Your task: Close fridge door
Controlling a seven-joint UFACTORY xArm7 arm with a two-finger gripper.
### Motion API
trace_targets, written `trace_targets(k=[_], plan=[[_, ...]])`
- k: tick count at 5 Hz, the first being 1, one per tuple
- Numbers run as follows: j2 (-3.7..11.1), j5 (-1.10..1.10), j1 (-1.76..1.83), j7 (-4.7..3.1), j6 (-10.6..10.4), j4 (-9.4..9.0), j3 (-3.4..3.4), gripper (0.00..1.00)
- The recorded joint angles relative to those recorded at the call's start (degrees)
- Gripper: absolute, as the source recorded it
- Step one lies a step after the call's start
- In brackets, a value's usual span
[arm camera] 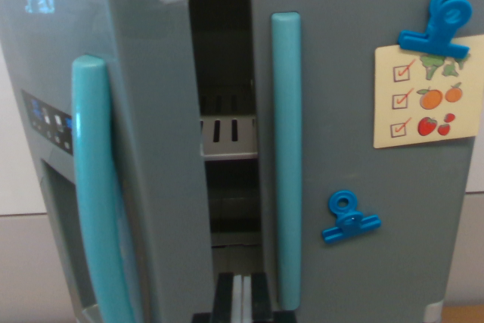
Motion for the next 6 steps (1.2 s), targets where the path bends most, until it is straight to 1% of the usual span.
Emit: trace_targets(k=[1,2,3,4,5,6], plan=[[0.18,0.0,0.0,0.0,0.0,0.01,1.06,1.0],[0.18,0.0,0.0,0.0,0.0,0.01,1.06,1.0],[0.62,0.0,0.0,0.0,0.0,0.1,2.58,1.0],[0.62,0.0,0.0,0.0,0.0,0.1,2.58,1.0],[1.83,0.0,0.0,0.0,0.0,0.27,4.27,1.0],[1.83,0.0,0.0,0.0,0.0,0.27,4.27,1.0]])
